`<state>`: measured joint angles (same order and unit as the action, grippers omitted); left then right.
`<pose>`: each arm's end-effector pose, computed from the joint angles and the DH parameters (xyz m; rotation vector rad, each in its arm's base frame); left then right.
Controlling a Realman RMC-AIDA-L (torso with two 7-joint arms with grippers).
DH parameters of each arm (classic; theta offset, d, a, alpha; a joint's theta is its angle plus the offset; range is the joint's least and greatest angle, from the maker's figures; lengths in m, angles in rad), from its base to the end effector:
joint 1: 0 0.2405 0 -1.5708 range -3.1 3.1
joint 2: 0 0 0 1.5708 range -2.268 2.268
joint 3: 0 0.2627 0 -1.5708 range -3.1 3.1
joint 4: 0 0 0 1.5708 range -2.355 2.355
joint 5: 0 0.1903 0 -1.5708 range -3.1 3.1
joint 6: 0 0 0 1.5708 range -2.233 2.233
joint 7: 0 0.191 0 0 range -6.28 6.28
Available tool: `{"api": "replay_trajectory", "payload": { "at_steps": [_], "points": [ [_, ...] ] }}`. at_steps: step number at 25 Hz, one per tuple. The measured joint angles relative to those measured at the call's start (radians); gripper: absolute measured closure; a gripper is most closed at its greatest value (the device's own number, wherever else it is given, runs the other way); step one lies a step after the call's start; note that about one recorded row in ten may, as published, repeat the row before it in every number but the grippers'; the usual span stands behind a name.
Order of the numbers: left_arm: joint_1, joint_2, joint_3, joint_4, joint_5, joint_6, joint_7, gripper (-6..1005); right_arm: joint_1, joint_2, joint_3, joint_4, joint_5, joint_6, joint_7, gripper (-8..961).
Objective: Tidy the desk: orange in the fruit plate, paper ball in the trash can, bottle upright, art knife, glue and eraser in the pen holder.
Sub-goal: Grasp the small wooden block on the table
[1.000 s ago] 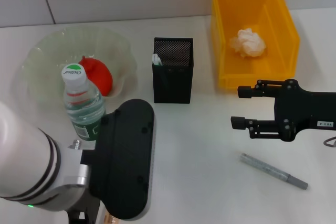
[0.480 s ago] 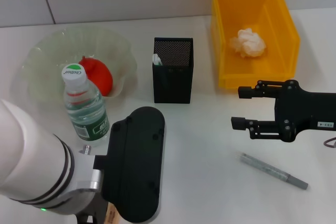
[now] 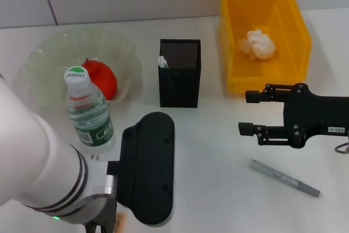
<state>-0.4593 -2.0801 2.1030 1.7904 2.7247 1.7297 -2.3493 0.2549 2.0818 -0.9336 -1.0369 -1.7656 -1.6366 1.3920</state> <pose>-0.1814 0.2328 -0.0960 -2.8768 0.2900 1.0477 0.2363 0.2880 -0.0092 -2.7109 0.3746 0.6951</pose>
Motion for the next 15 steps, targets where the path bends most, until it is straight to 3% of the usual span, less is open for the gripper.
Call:
{"api": "replay_trajectory", "payload": {
  "at_steps": [15],
  "points": [
    [-0.032,0.0,0.011,-0.096,-0.005,-0.067,-0.004,291,0.022,0.0,0.005,0.024,-0.007,0.002,-0.001,241]
  ]
}}
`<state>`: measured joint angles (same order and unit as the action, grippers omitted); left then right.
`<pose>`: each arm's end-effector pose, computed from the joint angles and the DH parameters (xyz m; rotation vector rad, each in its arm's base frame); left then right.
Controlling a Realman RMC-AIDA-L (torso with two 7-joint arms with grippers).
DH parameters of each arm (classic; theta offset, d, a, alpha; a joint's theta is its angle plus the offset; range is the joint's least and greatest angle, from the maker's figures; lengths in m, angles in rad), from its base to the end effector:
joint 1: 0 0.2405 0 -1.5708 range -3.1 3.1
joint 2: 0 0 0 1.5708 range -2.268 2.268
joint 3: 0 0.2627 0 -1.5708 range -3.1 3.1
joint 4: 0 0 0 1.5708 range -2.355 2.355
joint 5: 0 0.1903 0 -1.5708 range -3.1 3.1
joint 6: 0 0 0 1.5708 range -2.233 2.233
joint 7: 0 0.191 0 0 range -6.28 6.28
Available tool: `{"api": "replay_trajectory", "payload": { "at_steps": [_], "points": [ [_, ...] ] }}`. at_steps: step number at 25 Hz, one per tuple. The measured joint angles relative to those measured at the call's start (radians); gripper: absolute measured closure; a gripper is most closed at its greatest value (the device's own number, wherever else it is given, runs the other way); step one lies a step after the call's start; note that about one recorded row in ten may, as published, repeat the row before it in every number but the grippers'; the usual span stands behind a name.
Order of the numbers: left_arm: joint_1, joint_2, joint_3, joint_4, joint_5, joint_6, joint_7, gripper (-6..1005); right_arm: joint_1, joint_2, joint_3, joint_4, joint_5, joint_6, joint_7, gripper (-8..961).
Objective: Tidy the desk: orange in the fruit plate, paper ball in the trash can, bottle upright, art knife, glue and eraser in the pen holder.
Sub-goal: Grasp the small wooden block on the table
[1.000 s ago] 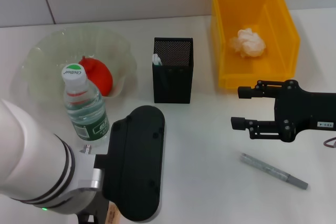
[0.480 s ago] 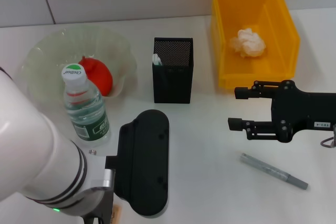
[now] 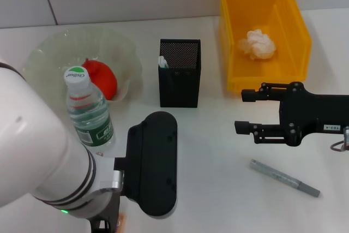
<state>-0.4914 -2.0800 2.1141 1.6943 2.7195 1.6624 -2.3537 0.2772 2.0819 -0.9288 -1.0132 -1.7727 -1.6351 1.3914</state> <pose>-0.1880 0.2422 -0.1064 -2.8733 0.2757 1.0626 0.2338 0.2917 -0.0121 -2.7202 0.3785 0.7034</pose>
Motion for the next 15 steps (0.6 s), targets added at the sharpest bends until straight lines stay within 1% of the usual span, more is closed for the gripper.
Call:
{"api": "replay_trajectory", "payload": {
  "at_steps": [3,15],
  "points": [
    [-0.013,0.0,0.0,-0.017,0.0,-0.002,-0.001,295,0.001,0.0,-0.001,0.001,0.0,0.0,-0.001,241],
    [-0.021,0.0,0.0,-0.016,-0.002,0.025,-0.007,311,0.0,0.0,0.002,0.002,-0.001,0.0,-0.002,241]
  ]
}}
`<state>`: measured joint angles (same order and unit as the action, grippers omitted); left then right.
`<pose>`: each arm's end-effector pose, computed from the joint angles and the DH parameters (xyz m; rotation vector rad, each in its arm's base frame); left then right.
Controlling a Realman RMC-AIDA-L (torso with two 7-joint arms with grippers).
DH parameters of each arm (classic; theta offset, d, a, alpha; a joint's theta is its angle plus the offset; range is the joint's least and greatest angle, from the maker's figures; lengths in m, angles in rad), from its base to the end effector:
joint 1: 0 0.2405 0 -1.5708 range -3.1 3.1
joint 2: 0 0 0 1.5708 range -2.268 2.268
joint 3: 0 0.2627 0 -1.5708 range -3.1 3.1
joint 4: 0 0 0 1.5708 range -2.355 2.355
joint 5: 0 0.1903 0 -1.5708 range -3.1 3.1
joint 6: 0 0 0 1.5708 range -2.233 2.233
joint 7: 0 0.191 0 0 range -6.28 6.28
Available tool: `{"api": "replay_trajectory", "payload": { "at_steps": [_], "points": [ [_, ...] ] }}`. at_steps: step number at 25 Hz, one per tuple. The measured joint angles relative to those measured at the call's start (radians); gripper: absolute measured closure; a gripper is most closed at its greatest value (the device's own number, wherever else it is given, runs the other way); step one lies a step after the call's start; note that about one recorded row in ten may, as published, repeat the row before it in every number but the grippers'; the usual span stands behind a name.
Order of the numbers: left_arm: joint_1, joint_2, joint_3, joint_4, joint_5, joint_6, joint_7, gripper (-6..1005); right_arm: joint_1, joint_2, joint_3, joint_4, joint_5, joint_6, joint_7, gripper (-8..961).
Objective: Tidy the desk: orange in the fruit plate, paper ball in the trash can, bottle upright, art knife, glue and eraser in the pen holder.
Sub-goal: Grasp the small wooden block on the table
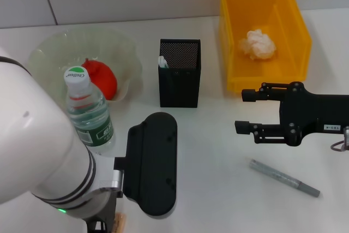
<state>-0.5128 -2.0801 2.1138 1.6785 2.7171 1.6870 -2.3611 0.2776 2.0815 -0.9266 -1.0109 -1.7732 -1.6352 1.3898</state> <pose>-0.1894 0.2428 -0.1048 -2.8715 0.2704 1.1057 0.2343 0.2918 -0.0119 -2.7188 0.3794 0.7035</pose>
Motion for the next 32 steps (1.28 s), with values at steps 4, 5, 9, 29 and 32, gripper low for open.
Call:
{"api": "replay_trajectory", "payload": {
  "at_steps": [4,5,9,29,32],
  "points": [
    [-0.006,0.0,0.0,0.005,-0.001,0.014,-0.006,316,0.0,0.0,0.0,0.008,0.004,0.0,0.0,241],
    [-0.01,0.0,0.0,0.005,-0.003,0.017,-0.011,317,0.0,0.0,0.0,0.01,0.004,0.0,0.0,241],
    [-0.023,0.0,0.003,0.0,-0.015,0.025,-0.025,322,0.001,0.0,0.0,0.018,0.005,0.0,-0.001,241],
    [-0.034,0.0,0.028,-0.054,-0.027,-0.007,-0.026,349,0.008,0.0,-0.002,0.042,0.007,0.002,-0.015,242],
    [-0.036,0.0,0.03,-0.061,-0.028,-0.013,-0.026,350,0.01,0.0,-0.002,0.047,0.006,0.002,-0.016,242]
  ]
}}
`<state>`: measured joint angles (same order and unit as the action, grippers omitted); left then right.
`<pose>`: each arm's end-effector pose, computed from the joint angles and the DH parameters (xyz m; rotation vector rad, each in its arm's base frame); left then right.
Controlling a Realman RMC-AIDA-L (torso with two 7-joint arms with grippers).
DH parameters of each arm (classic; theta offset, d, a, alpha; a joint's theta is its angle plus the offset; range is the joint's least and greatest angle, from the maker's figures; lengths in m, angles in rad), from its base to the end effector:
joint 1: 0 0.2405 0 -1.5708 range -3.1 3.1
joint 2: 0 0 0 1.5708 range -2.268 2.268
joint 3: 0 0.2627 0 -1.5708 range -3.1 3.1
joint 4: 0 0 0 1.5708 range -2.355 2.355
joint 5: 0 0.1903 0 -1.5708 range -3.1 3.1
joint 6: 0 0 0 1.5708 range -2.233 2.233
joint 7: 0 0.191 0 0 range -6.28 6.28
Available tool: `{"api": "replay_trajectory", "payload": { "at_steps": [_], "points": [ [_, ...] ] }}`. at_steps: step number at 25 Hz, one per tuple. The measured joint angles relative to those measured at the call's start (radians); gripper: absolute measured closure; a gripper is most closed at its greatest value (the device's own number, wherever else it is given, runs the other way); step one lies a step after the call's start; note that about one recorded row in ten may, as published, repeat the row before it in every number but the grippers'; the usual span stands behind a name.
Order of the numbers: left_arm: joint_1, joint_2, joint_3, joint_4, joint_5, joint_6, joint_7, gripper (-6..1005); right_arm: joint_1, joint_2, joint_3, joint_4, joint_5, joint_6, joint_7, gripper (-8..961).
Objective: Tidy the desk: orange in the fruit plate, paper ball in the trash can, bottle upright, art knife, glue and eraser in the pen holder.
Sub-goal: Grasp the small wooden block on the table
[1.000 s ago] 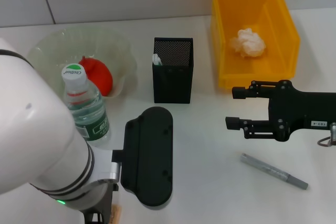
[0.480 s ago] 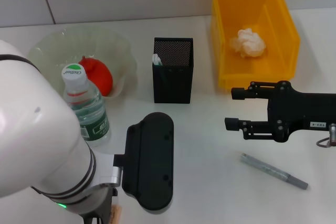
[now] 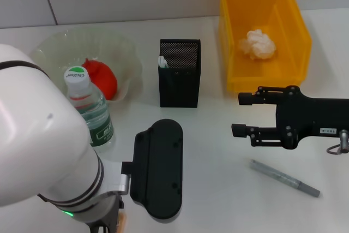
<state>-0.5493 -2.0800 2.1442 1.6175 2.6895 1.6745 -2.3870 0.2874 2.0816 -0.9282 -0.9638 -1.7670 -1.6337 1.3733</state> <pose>-0.1929 0.2409 -0.1122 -2.8898 0.2610 1.1519 0.2352 0.2909 -0.0177 -2.7248 0.4025 0.7298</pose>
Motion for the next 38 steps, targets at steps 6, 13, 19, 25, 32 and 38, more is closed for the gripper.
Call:
{"api": "replay_trajectory", "payload": {
  "at_steps": [6,13,19,25,32,38],
  "points": [
    [-0.002,0.0,0.0,-0.012,0.0,-0.013,0.007,351,0.002,0.0,0.001,0.002,0.0,0.0,-0.007,242],
    [-0.018,0.0,0.0,-0.044,0.0,-0.023,0.011,351,0.003,0.0,0.001,0.002,0.001,0.0,-0.008,242],
    [-0.025,0.0,0.0,-0.063,0.0,-0.031,0.013,350,0.004,0.0,0.0,0.002,0.002,0.001,-0.008,242],
    [-0.025,0.0,0.0,-0.065,0.001,-0.029,0.014,350,0.005,0.0,0.0,0.002,0.001,0.002,-0.007,242],
    [-0.027,0.0,0.0,-0.06,0.0,-0.007,0.014,350,0.006,0.0,-0.001,0.002,0.001,0.002,-0.005,242],
    [-0.04,0.0,-0.001,-0.048,-0.037,0.017,0.009,350,0.006,0.001,0.0,0.002,0.001,0.001,-0.005,242]
  ]
}}
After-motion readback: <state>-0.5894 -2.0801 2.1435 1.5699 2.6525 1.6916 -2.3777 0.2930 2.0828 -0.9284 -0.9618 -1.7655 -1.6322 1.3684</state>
